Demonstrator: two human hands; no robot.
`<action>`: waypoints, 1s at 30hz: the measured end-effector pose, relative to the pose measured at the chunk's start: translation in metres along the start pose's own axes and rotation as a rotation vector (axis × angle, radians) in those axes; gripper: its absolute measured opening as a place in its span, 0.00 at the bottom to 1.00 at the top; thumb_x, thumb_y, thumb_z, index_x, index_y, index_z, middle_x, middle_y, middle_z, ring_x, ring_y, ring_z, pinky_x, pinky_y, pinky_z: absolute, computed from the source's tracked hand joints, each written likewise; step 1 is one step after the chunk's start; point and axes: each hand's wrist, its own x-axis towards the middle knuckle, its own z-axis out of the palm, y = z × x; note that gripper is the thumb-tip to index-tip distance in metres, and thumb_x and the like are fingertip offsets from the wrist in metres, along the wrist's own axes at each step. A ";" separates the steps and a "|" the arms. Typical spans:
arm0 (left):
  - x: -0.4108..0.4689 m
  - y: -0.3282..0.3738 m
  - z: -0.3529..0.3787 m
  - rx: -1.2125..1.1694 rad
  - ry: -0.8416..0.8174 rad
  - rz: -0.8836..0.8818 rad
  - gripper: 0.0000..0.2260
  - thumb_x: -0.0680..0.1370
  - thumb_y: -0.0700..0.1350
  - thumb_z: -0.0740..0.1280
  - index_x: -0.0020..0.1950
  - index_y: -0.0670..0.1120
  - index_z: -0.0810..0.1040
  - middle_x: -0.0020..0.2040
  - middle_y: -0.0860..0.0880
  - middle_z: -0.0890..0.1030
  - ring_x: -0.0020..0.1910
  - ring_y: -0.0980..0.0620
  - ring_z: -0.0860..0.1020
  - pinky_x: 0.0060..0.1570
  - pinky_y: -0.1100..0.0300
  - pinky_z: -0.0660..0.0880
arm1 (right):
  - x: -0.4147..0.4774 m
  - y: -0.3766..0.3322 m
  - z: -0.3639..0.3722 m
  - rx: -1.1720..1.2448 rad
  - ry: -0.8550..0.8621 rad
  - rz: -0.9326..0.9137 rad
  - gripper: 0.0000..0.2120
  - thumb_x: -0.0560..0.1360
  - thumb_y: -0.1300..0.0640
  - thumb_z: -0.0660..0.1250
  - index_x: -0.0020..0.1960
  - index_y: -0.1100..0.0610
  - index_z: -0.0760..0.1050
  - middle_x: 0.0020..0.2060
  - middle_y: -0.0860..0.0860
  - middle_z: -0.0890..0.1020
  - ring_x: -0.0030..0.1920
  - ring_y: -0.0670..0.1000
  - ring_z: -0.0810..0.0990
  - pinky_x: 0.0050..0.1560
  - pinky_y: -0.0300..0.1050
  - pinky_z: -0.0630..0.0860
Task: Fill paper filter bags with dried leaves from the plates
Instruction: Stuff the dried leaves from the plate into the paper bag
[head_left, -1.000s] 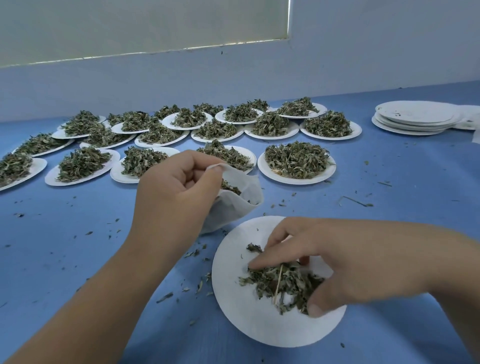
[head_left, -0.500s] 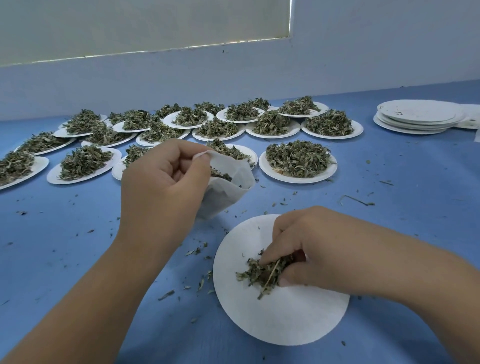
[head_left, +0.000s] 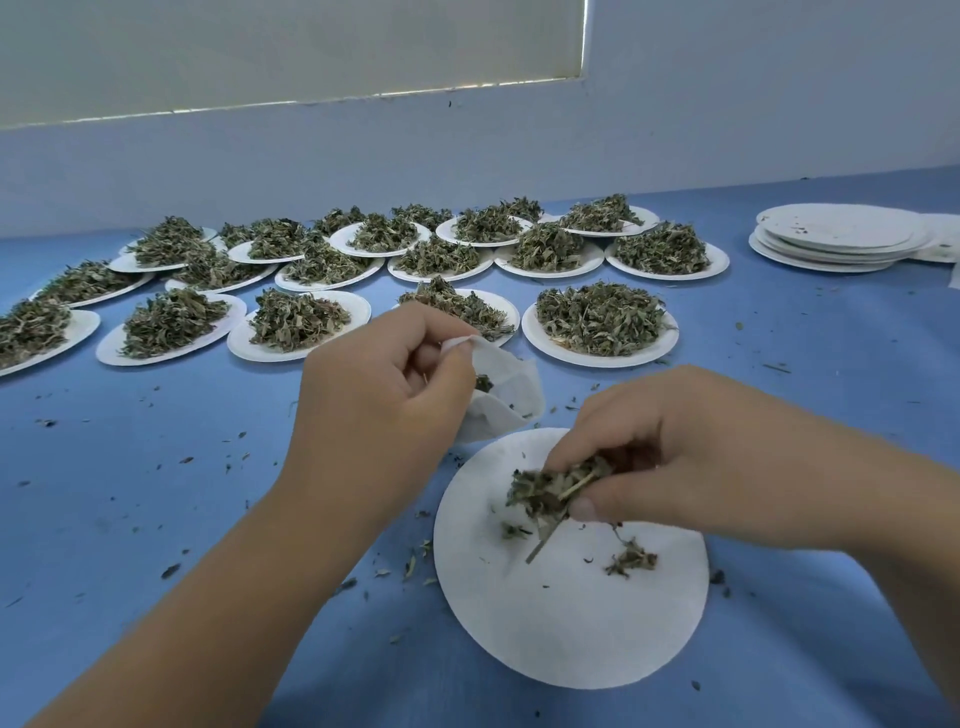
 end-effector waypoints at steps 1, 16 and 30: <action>0.000 0.000 0.000 0.006 0.000 0.003 0.06 0.75 0.44 0.66 0.41 0.54 0.81 0.31 0.50 0.74 0.27 0.57 0.68 0.27 0.72 0.64 | -0.001 -0.001 -0.004 0.053 0.017 -0.013 0.10 0.68 0.46 0.75 0.46 0.34 0.81 0.41 0.41 0.83 0.39 0.44 0.81 0.45 0.49 0.79; -0.009 0.005 0.014 0.074 -0.085 0.042 0.06 0.74 0.45 0.64 0.41 0.50 0.81 0.31 0.49 0.74 0.26 0.57 0.67 0.27 0.71 0.63 | 0.002 -0.007 0.004 -0.080 0.369 0.023 0.06 0.67 0.47 0.69 0.43 0.39 0.82 0.36 0.38 0.78 0.37 0.40 0.75 0.39 0.31 0.70; -0.012 0.009 0.021 0.118 -0.107 0.080 0.05 0.73 0.44 0.65 0.41 0.49 0.81 0.32 0.49 0.73 0.26 0.58 0.67 0.28 0.71 0.63 | 0.008 -0.013 0.017 -0.125 0.498 0.059 0.09 0.65 0.50 0.75 0.37 0.44 0.75 0.37 0.31 0.77 0.35 0.38 0.76 0.42 0.33 0.73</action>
